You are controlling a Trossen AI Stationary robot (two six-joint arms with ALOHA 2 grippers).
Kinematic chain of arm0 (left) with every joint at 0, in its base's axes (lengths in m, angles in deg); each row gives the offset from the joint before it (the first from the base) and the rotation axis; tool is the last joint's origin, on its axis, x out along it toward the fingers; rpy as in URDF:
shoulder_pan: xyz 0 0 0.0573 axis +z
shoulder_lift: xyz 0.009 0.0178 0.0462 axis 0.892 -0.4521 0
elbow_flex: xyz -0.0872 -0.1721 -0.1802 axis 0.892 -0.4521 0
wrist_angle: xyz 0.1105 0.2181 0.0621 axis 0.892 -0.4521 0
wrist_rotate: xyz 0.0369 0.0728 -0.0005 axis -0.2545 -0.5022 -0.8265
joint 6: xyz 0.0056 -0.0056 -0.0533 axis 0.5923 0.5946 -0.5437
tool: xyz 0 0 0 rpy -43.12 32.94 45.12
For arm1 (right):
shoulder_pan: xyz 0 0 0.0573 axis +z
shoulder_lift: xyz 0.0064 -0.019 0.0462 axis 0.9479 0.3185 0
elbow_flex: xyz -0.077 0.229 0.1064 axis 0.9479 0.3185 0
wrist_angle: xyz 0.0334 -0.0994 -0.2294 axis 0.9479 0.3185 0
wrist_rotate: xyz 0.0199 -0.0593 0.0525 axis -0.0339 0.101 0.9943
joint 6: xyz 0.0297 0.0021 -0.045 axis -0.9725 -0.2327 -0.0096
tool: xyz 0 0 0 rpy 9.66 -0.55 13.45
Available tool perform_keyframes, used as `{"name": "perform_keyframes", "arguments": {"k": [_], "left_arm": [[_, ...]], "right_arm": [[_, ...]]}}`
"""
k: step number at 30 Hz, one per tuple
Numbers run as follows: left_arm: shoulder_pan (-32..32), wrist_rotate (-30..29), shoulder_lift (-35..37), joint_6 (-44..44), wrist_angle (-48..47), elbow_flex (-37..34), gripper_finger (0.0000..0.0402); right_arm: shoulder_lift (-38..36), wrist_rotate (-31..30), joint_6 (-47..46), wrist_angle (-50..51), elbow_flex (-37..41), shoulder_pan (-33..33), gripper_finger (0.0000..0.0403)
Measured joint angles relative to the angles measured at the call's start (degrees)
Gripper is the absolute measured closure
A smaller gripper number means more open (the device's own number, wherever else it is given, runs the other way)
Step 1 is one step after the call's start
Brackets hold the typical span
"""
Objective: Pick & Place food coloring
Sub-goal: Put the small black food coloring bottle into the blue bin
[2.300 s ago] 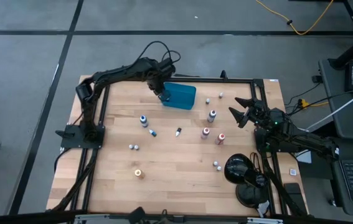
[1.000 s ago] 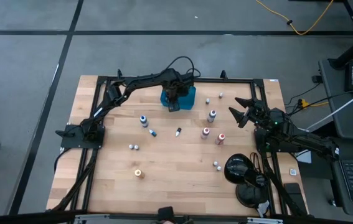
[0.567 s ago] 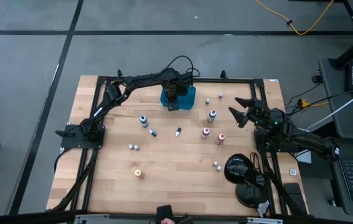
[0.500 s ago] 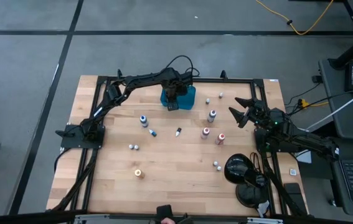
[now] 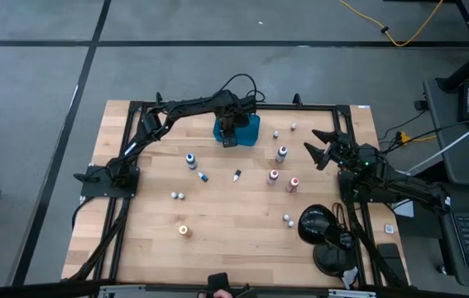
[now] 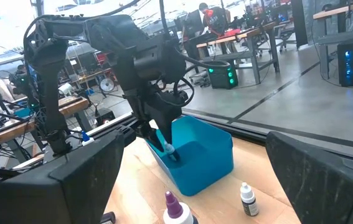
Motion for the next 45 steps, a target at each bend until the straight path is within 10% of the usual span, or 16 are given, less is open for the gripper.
{"name": "perform_keyframes", "arguments": {"k": [36,45], "left_arm": [[-1.7,-2.0,9.1,-11.4,-9.1,13.2,0.0139],[-4.8,-2.6,22.2,-14.9,-3.5,-1.5,0.0139]], "right_arm": [[0.0,0.0,0.0,0.0,0.0,0.0,0.0011],[0.0,0.0,0.0,0.0,0.0,0.0,0.0011]]}}
